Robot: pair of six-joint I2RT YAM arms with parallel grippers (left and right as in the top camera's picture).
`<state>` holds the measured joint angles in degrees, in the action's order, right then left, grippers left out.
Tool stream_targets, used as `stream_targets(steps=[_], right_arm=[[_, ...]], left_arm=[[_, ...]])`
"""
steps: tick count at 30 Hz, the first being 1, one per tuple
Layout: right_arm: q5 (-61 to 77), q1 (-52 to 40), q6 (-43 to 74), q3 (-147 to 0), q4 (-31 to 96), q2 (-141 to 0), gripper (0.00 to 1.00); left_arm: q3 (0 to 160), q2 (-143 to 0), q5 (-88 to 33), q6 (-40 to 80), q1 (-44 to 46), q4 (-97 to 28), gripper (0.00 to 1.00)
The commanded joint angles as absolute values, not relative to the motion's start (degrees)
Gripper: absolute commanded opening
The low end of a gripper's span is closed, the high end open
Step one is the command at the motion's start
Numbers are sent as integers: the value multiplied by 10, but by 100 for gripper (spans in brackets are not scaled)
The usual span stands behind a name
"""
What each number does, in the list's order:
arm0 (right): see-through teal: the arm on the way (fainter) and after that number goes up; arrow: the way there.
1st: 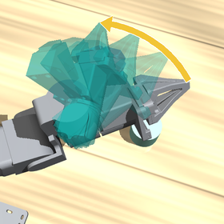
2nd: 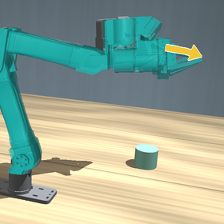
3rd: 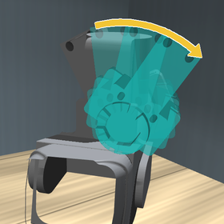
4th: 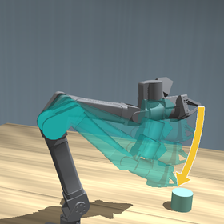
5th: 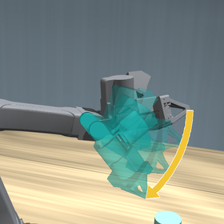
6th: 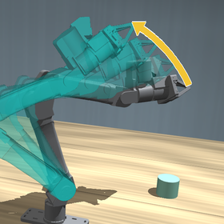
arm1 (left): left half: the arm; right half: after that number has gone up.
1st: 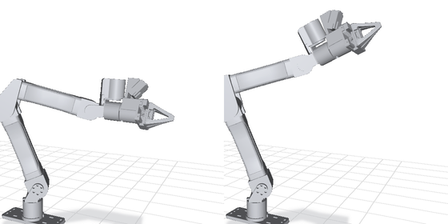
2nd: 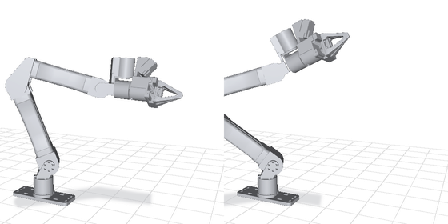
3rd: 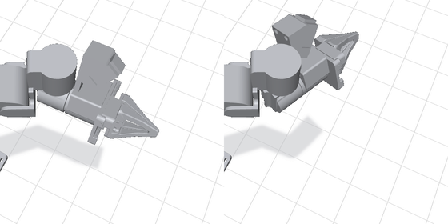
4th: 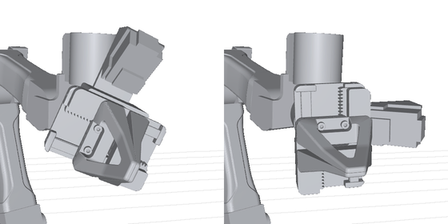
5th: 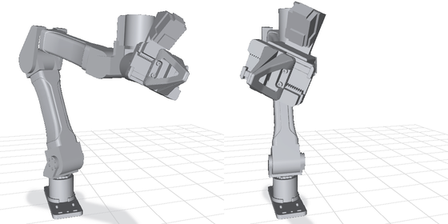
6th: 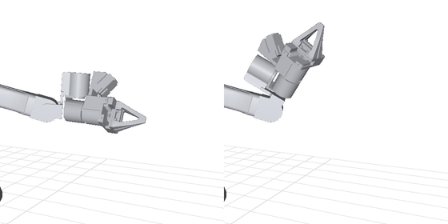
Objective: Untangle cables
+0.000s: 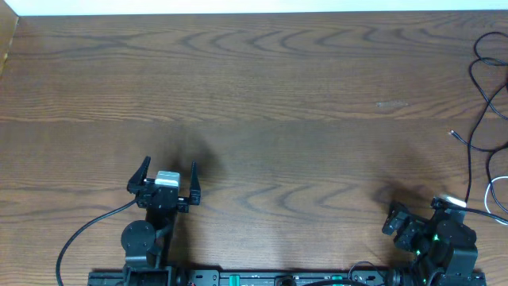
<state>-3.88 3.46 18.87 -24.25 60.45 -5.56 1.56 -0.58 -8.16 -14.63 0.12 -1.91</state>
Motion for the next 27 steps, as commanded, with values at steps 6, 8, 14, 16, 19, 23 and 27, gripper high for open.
stream_targets(steps=[6,8,14,16,19,23,27], right_arm=[[-44,33,192,-243,605,-56,99],[-44,33,192,-243,605,-56,99],[-44,33,192,-243,605,-56,99],[-44,33,192,-243,605,-56,99],[-44,33,192,-243,605,-56,99],[-44,33,192,-243,605,-56,99],[-44,33,192,-243,605,-56,99]], left_arm=[[2,-1,-69,-91,3,-35,98],[2,-1,-61,-65,3,-36,98],[2,-1,-54,23,3,-36,98],[2,-1,-52,22,3,-37,98],[2,-1,-43,22,3,-38,98],[2,-1,-36,22,3,-37,98],[2,-2,-36,22,3,-37,98]])
